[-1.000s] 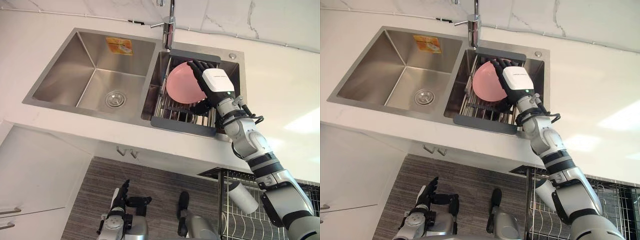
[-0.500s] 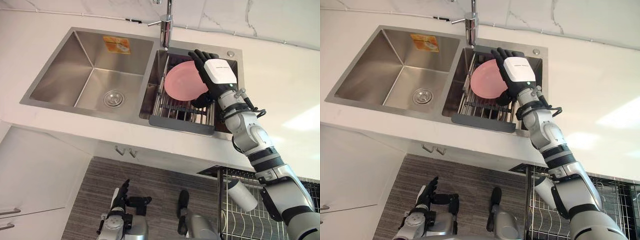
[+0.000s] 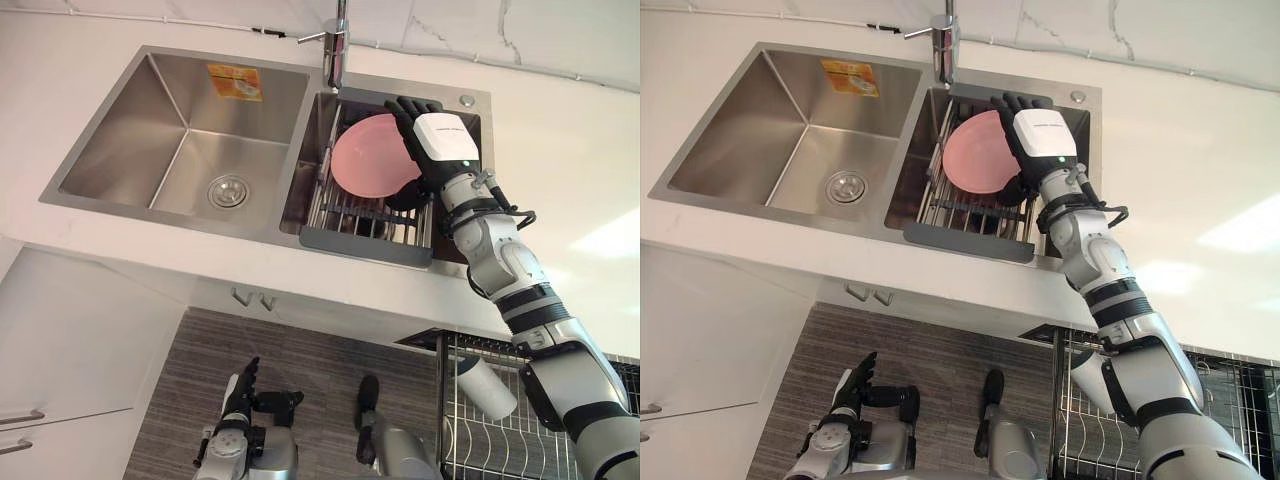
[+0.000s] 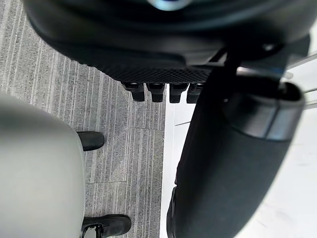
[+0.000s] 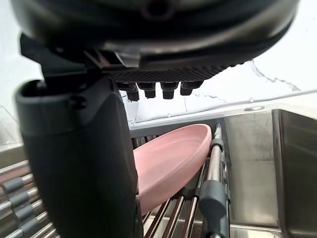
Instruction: Walk over to the sink, pick up the cup, carry it to the dishwasher, place the cup inside the dishwasher, then close the dishwasher door
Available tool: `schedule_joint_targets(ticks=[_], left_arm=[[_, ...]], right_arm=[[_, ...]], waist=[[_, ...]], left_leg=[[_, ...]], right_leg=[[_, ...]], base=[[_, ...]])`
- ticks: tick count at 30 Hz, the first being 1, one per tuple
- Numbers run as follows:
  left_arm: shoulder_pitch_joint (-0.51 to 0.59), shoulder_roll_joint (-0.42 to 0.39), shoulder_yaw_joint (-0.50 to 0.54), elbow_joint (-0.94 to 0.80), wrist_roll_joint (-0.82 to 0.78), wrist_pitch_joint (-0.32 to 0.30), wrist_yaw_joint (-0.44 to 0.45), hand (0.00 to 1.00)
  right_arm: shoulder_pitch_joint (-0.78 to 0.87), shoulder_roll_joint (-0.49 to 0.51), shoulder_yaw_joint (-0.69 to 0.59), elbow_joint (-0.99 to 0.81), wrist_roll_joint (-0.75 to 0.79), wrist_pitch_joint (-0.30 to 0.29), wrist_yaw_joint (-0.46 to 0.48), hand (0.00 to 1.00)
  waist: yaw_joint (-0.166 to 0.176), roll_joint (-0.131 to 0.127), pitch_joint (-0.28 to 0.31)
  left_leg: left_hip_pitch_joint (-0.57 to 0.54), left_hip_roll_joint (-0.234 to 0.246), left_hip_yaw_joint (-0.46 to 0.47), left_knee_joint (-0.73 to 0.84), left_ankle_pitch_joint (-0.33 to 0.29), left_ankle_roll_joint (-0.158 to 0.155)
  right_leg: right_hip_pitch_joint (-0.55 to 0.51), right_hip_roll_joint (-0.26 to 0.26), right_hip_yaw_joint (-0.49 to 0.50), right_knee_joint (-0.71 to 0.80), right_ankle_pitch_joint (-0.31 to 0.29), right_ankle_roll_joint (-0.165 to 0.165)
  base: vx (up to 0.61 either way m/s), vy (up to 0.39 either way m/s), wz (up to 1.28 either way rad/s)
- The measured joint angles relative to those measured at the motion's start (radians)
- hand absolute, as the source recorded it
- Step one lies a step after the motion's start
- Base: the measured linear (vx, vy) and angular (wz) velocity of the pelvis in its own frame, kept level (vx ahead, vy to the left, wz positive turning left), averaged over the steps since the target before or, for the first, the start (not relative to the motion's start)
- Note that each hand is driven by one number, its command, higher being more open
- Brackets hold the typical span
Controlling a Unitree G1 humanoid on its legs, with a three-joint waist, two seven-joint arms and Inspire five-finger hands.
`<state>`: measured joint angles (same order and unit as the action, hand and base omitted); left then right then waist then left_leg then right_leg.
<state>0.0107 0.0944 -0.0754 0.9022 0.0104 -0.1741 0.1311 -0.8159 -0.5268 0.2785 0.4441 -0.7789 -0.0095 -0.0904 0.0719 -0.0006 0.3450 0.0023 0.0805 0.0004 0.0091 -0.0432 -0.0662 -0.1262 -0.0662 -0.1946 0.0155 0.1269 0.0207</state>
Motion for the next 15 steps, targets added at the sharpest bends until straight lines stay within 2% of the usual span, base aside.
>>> schedule_joint_targets(ticks=[15], left_arm=[[-0.008,-0.005,0.0,-0.002,-0.002,-0.003,0.013,1.0]], right_arm=[[-0.021,-0.024,0.0,0.026,-0.083,0.028,-0.019,1.0]], waist=[[0.001,0.011,0.018]], left_leg=[[-0.019,-0.007,-0.011,0.007,0.0,0.001]], right_leg=[[-0.012,-0.006,-0.009,0.006,-0.001,0.001]], base=[[-0.01,-0.001,0.01]])
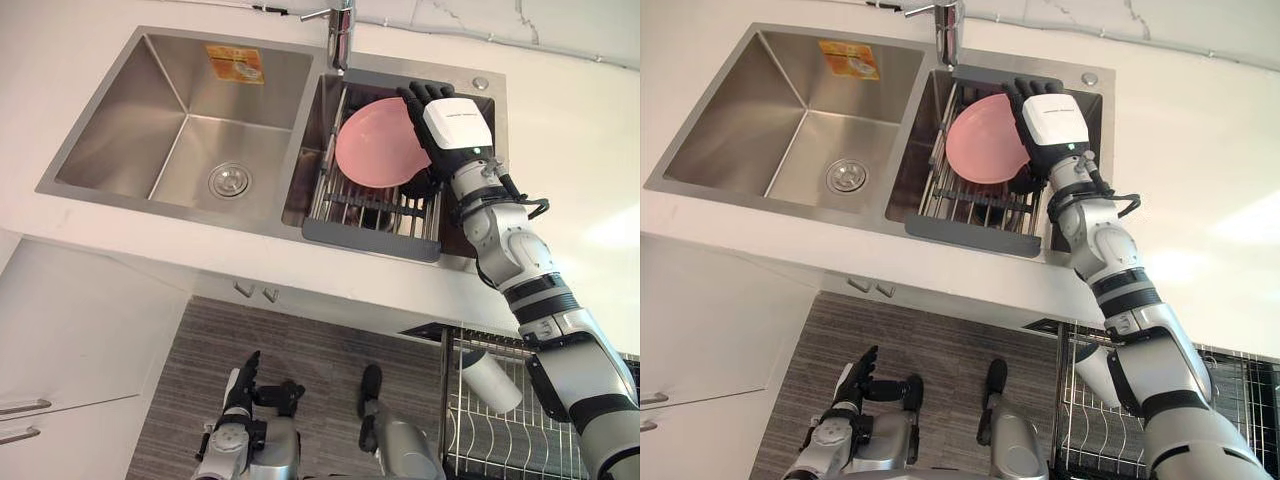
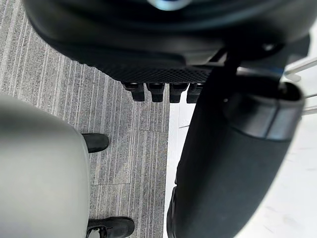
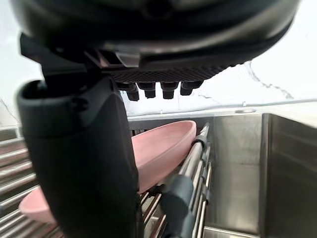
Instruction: Walk over to the sink, pick up the cup, carry it to the dishwasher, place the cup inside the dishwasher, then close the dishwasher door
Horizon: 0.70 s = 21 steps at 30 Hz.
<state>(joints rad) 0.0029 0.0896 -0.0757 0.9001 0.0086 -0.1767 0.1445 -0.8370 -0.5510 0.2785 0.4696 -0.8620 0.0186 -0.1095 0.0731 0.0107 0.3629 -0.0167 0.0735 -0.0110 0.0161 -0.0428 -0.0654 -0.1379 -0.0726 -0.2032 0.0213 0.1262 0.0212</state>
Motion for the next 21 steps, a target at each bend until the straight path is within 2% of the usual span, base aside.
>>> schedule_joint_targets(ticks=[2,3,21], left_arm=[[-0.004,-0.003,0.0,0.0,0.0,0.0,0.004,1.0],[-0.005,-0.004,0.0,0.0,0.0,-0.001,0.004,1.0],[-0.017,-0.004,-0.001,-0.002,-0.01,-0.004,0.011,1.0]], right_arm=[[-0.021,0.0,0.0,0.029,-0.009,0.003,-0.011,1.0],[-0.027,0.0,-0.002,0.032,-0.016,0.01,-0.012,0.0],[-0.08,-0.006,-0.006,0.059,-0.069,0.012,-0.074,0.0]], waist=[[0.0,0.006,0.009],[0.0,0.009,0.013],[0.0,0.017,0.038]], left_leg=[[-0.002,0.0,-0.003,0.005,0.0,0.0],[-0.003,-0.002,-0.005,0.007,0.0,0.0],[-0.028,-0.007,-0.011,0.02,0.001,0.004]], right_leg=[[0.0,-0.003,-0.002,0.005,-0.001,0.0],[-0.001,-0.004,-0.003,0.007,-0.003,0.0],[-0.019,-0.012,-0.011,0.017,-0.003,0.0]], base=[[-0.03,-0.006,0.05],[-0.03,-0.004,0.03],[-0.01,-0.001,0.0]])
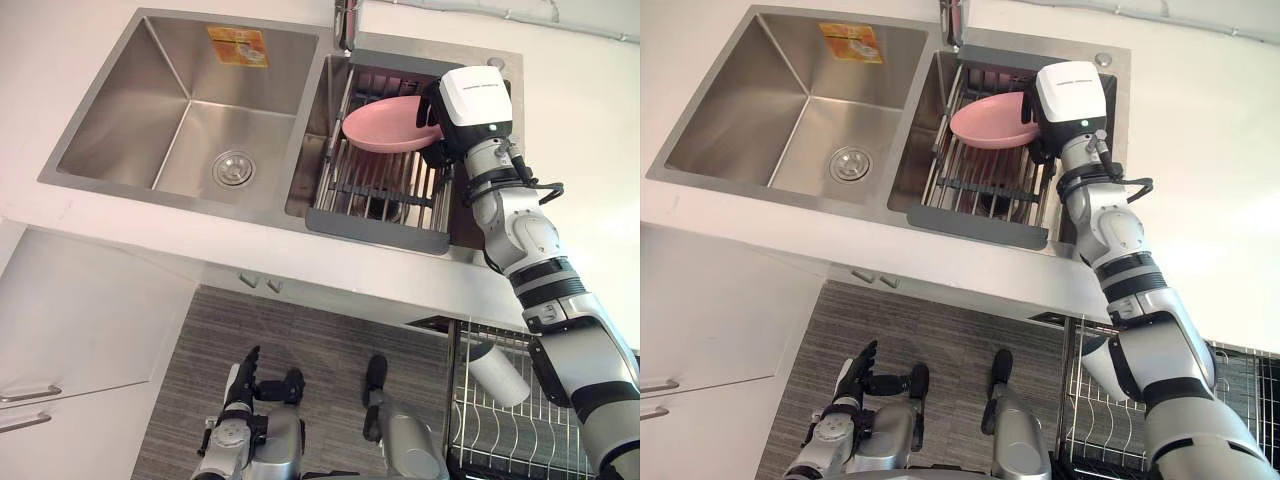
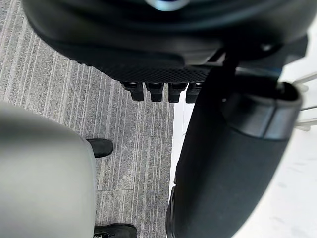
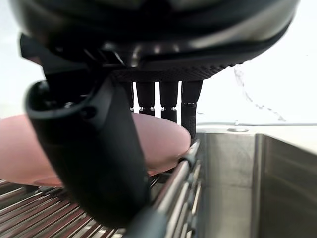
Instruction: Walk over to the sink, pick up the cup, carry it to the dishwasher, place the cup inside the dishwasher, then close the dishwasher door
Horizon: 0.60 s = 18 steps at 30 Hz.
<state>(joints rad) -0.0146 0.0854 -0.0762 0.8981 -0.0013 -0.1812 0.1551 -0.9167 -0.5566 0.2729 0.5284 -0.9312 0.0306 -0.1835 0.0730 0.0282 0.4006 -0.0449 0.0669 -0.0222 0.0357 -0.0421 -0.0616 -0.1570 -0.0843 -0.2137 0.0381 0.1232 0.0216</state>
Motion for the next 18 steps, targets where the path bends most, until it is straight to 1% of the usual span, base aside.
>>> schedule_joint_targets(ticks=[2,4,6,9,15,18], left_arm=[[0.0,0.0,0.0,0.0,0.0,0.0,0.0,1.0],[-0.002,-0.001,0.0,0.0,0.0,0.0,0.0,1.0],[-0.006,-0.003,0.0,0.0,0.0,0.0,0.0,1.0],[-0.007,-0.003,0.0,0.0,0.0,0.0,0.0,1.0],[-0.007,-0.003,0.0,0.003,0.002,0.003,0.0,1.0],[-0.007,-0.003,0.001,0.004,0.002,0.004,0.0,1.0]], right_arm=[[0.0,0.01,0.003,-0.02,0.005,-0.019,0.0,0.0],[0.0,0.019,0.004,-0.036,0.007,-0.025,0.0,0.0],[0.002,0.02,0.004,-0.046,0.008,-0.022,0.0,0.0],[0.02,0.02,0.002,-0.075,0.011,-0.015,0.0,0.0],[0.106,0.019,-0.006,-0.216,0.072,-0.017,0.0,0.0],[0.174,0.02,-0.023,-0.316,0.088,-0.043,-0.001,0.0]], waist=[[0.0,0.0,0.0],[0.004,0.0,0.0],[0.014,0.0,0.0],[0.018,0.0,0.0],[0.011,0.0,0.0],[0.007,-0.001,-0.001]], left_leg=[[0.0,0.0,0.0,0.0,0.0,0.0],[0.0,0.0,0.0,0.001,0.0,0.0],[-0.001,0.0,0.0,0.0,0.0,0.0],[0.0,-0.001,0.0,-0.001,0.0,0.0],[0.011,0.0,0.004,-0.006,0.0,0.001],[0.027,-0.001,0.011,-0.01,0.0,0.001]], right_leg=[[0.0,0.0,0.0,0.0,0.0,0.0],[0.0,0.0,0.0,0.0,0.0,0.0],[0.0,-0.001,0.0,0.001,0.0,0.0],[0.0,-0.002,0.0,0.001,0.0,0.0],[0.0,-0.001,0.003,0.013,-0.004,0.003],[0.009,0.0,0.012,0.016,-0.006,0.003]], base=[[0.0,0.0,0.0],[0.0,0.0,0.0],[0.0,0.0,0.0],[0.0,0.0,0.0],[0.0,0.0,-0.01],[-0.01,0.0,-0.07]])
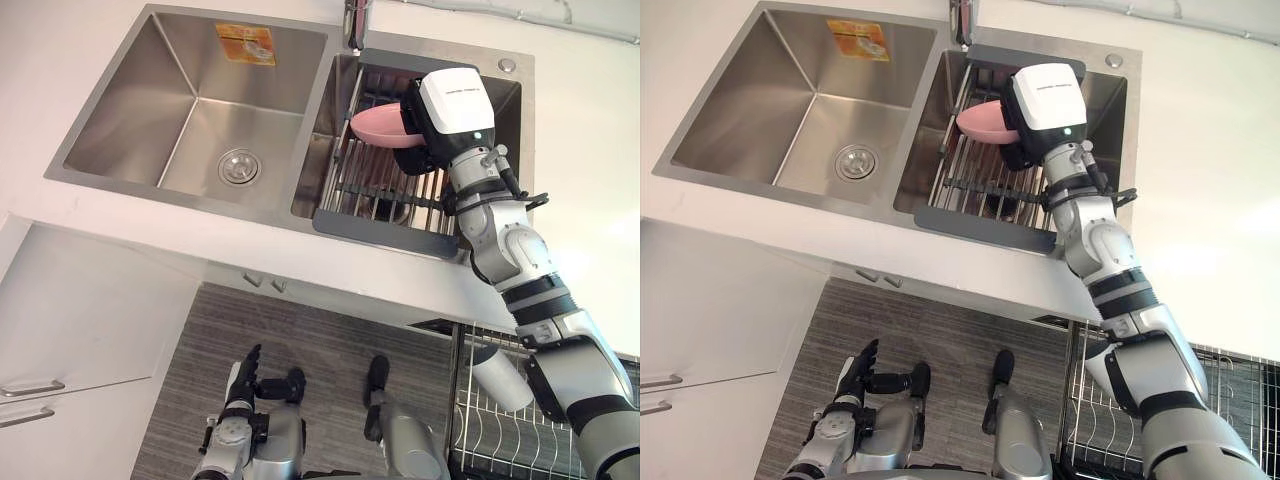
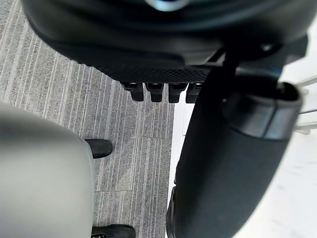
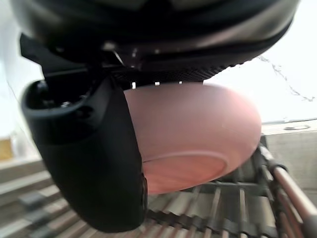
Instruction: Walk over to the sink, pick up the cup, carry it to the dishwasher, place the cup inside the dishwasher, then close the dishwasher door
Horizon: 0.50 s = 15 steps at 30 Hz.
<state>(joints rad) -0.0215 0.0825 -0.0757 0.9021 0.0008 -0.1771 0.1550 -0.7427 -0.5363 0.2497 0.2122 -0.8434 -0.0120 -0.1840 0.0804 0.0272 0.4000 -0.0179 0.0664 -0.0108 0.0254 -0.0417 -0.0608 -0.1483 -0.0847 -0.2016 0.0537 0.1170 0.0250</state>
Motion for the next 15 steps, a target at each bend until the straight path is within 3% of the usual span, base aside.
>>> schedule_joint_targets(ticks=[9,15], left_arm=[[0.015,0.012,0.0,0.025,0.002,0.001,-0.004,1.0],[0.029,0.014,0.0,0.055,0.036,0.001,-0.009,1.0]], right_arm=[[0.214,0.014,-0.027,-0.187,0.029,-0.066,-0.001,0.0],[0.339,0.018,-0.097,-0.282,0.028,-0.087,-0.032,0.0]], waist=[[-0.025,-0.024,-0.023],[-0.041,-0.033,-0.083]], left_leg=[[0.071,0.0,0.028,-0.026,0.0,0.009],[0.103,0.0,0.036,-0.052,0.001,0.011]], right_leg=[[0.046,0.004,0.026,0.0,-0.011,0.004],[0.063,0.006,0.033,-0.007,-0.013,0.008]], base=[[-0.01,0.001,-0.08],[0.02,0.001,-0.04]])
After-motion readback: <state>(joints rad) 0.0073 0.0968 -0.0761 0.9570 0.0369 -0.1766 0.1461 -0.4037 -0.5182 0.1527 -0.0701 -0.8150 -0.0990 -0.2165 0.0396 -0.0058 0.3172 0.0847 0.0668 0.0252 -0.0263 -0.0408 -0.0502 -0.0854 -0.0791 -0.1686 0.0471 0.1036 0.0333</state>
